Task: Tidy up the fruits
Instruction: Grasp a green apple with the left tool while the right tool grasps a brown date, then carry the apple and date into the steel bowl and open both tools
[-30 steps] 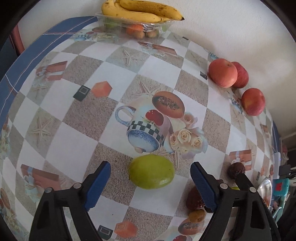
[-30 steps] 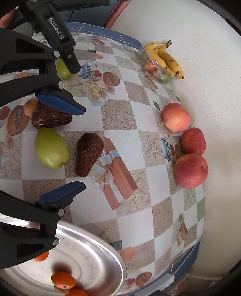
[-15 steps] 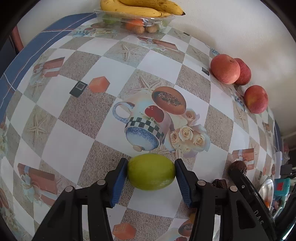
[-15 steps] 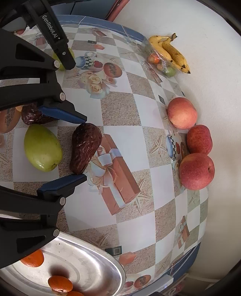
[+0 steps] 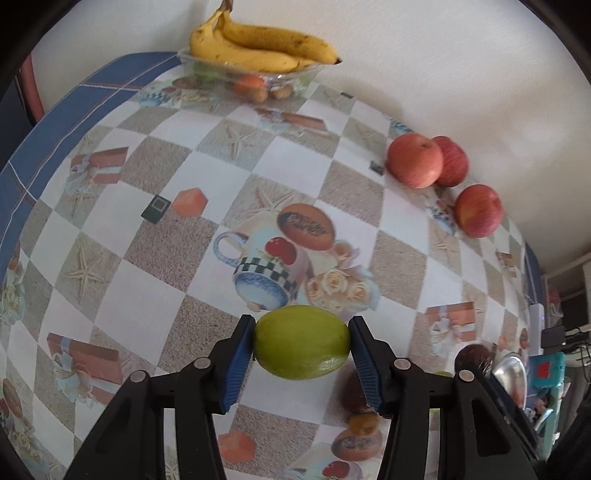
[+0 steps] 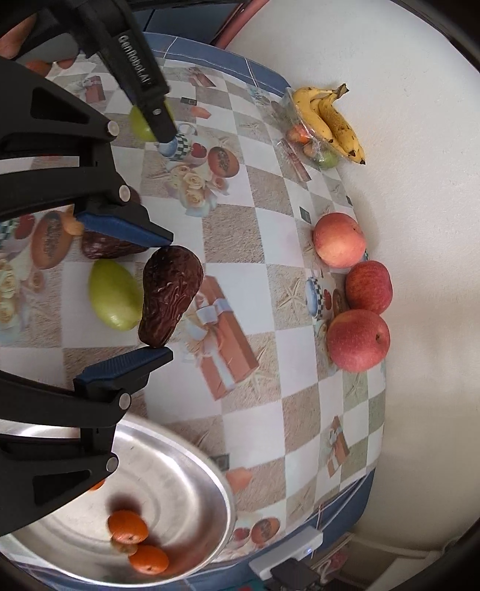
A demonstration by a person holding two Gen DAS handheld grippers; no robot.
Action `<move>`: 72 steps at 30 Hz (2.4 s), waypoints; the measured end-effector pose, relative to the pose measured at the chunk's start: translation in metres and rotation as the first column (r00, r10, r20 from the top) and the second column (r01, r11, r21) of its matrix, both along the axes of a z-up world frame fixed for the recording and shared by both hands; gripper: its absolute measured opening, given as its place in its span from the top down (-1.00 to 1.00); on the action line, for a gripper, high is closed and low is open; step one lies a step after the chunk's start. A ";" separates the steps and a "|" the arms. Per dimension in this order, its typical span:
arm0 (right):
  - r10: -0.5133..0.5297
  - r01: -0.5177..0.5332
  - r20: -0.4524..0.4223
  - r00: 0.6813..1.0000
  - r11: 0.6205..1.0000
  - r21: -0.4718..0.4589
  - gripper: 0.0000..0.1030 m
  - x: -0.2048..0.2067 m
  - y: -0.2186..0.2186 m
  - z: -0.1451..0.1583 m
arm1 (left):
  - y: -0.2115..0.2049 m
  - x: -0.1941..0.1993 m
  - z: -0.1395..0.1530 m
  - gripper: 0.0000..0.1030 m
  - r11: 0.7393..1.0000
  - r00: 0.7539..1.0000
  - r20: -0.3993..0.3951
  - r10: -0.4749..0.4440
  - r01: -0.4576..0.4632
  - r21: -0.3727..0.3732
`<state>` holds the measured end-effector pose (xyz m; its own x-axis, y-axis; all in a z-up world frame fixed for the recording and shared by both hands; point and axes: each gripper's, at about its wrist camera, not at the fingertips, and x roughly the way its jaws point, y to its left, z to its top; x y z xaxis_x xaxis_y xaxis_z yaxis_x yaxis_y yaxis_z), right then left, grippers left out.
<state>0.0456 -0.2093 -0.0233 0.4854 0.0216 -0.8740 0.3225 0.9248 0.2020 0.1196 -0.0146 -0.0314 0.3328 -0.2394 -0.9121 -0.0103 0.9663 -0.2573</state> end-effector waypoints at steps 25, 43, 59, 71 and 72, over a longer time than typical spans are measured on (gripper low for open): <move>-0.119 0.123 -0.049 0.992 0.990 0.068 -0.12 -0.067 -0.031 0.014 | -0.057 -0.058 0.027 -0.06 0.985 0.983 0.065 -0.175 0.173 0.028; -0.396 0.400 -0.091 0.914 0.916 0.029 -0.12 -0.106 -0.125 0.005 | -0.154 -0.109 0.014 -0.06 0.888 0.886 0.053 -0.460 0.458 0.044; -0.400 0.406 -0.086 0.912 0.912 0.056 -0.13 -0.109 -0.128 0.007 | -0.199 -0.139 0.004 -0.06 0.790 0.791 0.055 -0.609 0.612 -0.040; -0.395 0.401 -0.090 0.914 0.914 0.059 -0.13 -0.107 -0.129 0.006 | -0.199 -0.139 0.005 -0.15 0.790 0.790 0.062 -0.610 0.613 -0.035; -0.395 0.400 -0.091 0.914 0.914 0.059 -0.13 -0.107 -0.129 0.006 | -0.198 -0.138 0.004 -0.15 0.793 0.793 0.058 -0.606 0.609 -0.037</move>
<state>-0.0615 -0.3384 -0.0173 0.4005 -0.0926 -0.9116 0.6772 0.7001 0.2264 -0.0181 -0.2128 -0.0270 0.1395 -0.4509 -0.8816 0.5860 0.7553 -0.2935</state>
